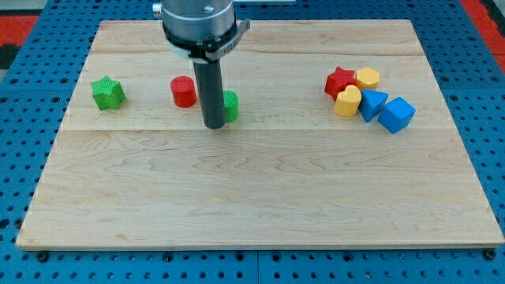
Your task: Push the green star into a red circle and green circle
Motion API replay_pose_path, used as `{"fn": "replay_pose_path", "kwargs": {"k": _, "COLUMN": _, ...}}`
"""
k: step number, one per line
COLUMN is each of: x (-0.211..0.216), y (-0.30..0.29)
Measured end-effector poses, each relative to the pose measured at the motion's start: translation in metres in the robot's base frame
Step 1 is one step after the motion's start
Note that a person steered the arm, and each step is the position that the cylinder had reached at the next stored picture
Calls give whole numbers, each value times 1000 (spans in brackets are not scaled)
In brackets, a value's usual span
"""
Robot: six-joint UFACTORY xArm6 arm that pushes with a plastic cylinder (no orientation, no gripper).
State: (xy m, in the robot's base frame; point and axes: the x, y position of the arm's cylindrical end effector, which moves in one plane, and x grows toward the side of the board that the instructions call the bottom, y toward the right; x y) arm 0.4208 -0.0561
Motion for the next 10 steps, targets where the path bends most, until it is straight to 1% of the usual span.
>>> {"fn": "replay_pose_path", "kwargs": {"k": 1, "x": -8, "y": 14}}
{"fn": "replay_pose_path", "kwargs": {"k": 2, "x": 21, "y": -37}}
{"fn": "replay_pose_path", "kwargs": {"k": 3, "x": 21, "y": -152}}
{"fn": "replay_pose_path", "kwargs": {"k": 4, "x": 18, "y": -245}}
{"fn": "replay_pose_path", "kwargs": {"k": 5, "x": -19, "y": -235}}
{"fn": "replay_pose_path", "kwargs": {"k": 6, "x": -39, "y": -174}}
{"fn": "replay_pose_path", "kwargs": {"k": 7, "x": -39, "y": -89}}
{"fn": "replay_pose_path", "kwargs": {"k": 8, "x": -39, "y": -123}}
{"fn": "replay_pose_path", "kwargs": {"k": 9, "x": -40, "y": -188}}
{"fn": "replay_pose_path", "kwargs": {"k": 10, "x": -56, "y": -199}}
